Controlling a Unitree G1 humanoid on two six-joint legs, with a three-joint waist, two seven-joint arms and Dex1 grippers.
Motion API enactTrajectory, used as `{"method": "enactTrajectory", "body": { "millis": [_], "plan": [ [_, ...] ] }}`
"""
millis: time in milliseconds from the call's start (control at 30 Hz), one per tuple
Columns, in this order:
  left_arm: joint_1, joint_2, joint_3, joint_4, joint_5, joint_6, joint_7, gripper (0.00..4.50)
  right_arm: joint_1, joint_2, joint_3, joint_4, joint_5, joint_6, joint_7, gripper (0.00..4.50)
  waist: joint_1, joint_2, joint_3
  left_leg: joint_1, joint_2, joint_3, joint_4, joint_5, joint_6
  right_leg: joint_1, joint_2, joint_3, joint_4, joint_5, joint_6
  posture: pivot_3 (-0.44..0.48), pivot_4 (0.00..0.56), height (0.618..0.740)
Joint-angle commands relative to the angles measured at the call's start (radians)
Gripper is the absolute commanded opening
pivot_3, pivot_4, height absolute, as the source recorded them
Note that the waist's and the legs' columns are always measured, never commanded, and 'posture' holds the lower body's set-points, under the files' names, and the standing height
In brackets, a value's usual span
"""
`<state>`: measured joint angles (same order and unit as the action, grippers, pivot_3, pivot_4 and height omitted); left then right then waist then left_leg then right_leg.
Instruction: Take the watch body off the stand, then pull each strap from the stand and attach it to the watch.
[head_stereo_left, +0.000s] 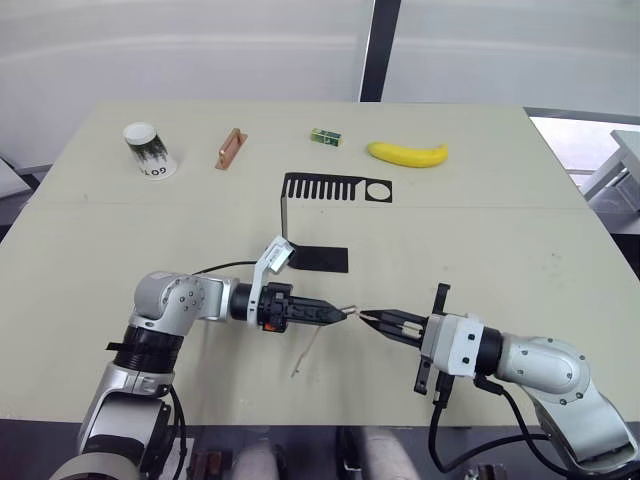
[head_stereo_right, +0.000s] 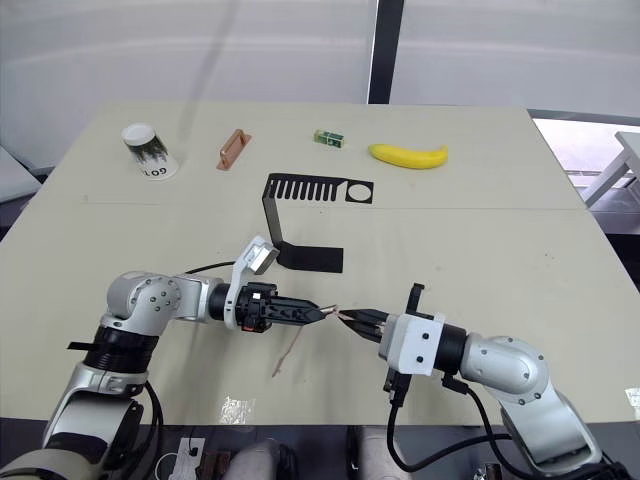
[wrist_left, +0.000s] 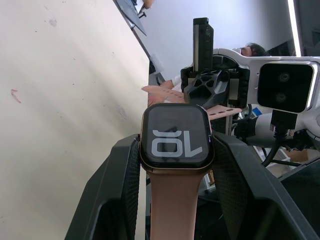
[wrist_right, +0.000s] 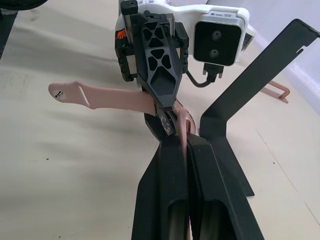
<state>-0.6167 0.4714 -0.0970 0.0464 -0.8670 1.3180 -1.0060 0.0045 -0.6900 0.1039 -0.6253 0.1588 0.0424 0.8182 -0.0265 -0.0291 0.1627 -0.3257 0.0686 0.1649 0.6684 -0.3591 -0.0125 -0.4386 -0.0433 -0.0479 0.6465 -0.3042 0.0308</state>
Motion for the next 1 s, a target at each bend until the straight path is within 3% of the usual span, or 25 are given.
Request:
{"method": "enactTrajectory", "body": {
  "millis": [33,1000],
  "plan": [
    [0.002,-0.002,0.007,-0.039,-0.015,-0.010,-0.008,1.60,-0.008,0.007,-0.005,-0.014,0.000,-0.018,-0.006,0.00,0.000,0.000,0.000,0.000,0.000,0.000,0.000,0.000,0.000,0.000,0.000,0.000,0.000,0.000,0.000,0.000,0.150,0.740],
    [0.015,0.002,0.005,-0.046,-0.010,-0.014,0.003,1.60,-0.016,0.017,-0.027,0.019,0.048,-0.057,-0.001,0.00,0.000,0.000,0.000,0.000,0.000,0.000,0.000,0.000,0.000,0.000,0.000,0.000,0.000,0.000,0.000,0.000,0.150,0.740]
  ]
}}
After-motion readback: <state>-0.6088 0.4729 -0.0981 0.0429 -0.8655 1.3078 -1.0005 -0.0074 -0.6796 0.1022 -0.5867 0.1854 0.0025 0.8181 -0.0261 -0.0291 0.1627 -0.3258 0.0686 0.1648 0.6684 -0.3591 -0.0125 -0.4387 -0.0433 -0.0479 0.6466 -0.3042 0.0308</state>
